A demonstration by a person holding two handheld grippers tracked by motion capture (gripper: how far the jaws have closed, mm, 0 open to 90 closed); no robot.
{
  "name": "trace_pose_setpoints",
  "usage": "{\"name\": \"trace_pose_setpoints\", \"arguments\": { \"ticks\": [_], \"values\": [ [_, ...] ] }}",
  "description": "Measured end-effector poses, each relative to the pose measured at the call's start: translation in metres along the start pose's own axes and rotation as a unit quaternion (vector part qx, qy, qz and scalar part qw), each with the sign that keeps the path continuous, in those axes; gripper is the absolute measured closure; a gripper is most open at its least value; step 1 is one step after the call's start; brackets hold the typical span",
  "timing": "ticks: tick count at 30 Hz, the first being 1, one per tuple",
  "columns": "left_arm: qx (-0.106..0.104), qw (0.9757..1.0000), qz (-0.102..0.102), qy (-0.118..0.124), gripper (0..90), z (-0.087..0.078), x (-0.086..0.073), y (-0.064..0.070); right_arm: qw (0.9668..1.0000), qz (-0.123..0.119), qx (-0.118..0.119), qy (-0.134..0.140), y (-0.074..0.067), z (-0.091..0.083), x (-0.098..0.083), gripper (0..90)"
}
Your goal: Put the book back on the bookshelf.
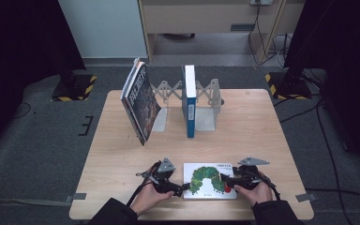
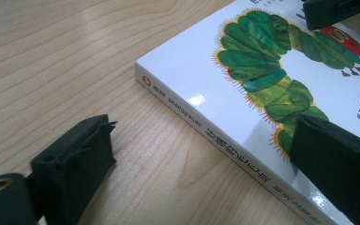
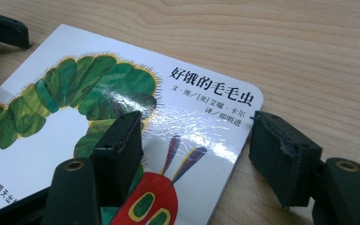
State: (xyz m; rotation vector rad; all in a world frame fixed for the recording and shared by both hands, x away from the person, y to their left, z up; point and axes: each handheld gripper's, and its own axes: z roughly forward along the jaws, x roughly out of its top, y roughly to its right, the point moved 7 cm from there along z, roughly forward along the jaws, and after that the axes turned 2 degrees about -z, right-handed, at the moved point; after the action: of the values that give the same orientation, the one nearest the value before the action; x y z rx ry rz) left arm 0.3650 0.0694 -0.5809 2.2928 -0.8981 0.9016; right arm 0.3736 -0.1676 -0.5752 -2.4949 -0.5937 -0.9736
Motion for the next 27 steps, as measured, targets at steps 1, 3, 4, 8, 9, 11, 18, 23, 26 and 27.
{"name": "trace_pose_setpoints", "arguments": {
  "ticks": [1, 3, 4, 8, 9, 11, 18, 23, 26, 27],
  "values": [
    [0.000, 1.0000, 0.000, 0.000, 3.5, 0.000, 0.000, 0.000, 1.0000, 0.002, 0.001, 0.001, 0.000, 0.000, 0.000, 35.2],
    [-0.001, 1.0000, 0.000, 0.000, 3.5, 0.000, 0.000, 0.000, 0.9999, 0.012, 0.003, 0.003, 0.000, -0.001, 0.000, 36.0],
    [-0.001, 1.0000, 0.000, 0.000, 3.5, 0.000, 0.000, 0.000, 0.9999, 0.010, 0.003, 0.005, 0.000, -0.001, 0.000, 36.0],
    [-0.001, 1.0000, 0.000, 0.000, 3.5, 0.000, 0.000, 0.000, 0.9998, 0.017, 0.009, 0.006, 0.000, -0.002, -0.001, 36.2],
    [-0.001, 1.0000, -0.001, 0.000, 3.5, 0.000, 0.000, 0.000, 0.9998, 0.018, 0.011, 0.007, 0.001, -0.003, 0.000, 37.2],
    [-0.002, 1.0000, 0.000, 0.001, 3.6, 0.000, 0.000, 0.000, 0.9995, 0.023, 0.015, 0.013, 0.002, -0.005, 0.002, 37.7],
    [-0.013, 0.9999, -0.001, 0.004, 6.1, 0.000, 0.001, 0.001, 0.9977, 0.039, 0.036, 0.043, 0.002, -0.012, 0.009, 38.5],
    [-0.031, 0.9994, -0.011, 0.007, 14.6, -0.001, 0.002, 0.003, 0.9954, 0.047, 0.048, 0.068, 0.001, -0.014, 0.015, 38.6],
    [-0.041, 0.9991, -0.011, 0.004, 18.8, -0.001, 0.002, 0.006, 0.9950, 0.045, 0.050, 0.074, 0.000, -0.014, 0.017, 38.7],
    [-0.046, 0.9988, -0.012, 0.006, 19.8, 0.000, 0.003, 0.008, 0.9949, 0.043, 0.051, 0.077, 0.000, -0.014, 0.018, 38.6]
  ]
}}
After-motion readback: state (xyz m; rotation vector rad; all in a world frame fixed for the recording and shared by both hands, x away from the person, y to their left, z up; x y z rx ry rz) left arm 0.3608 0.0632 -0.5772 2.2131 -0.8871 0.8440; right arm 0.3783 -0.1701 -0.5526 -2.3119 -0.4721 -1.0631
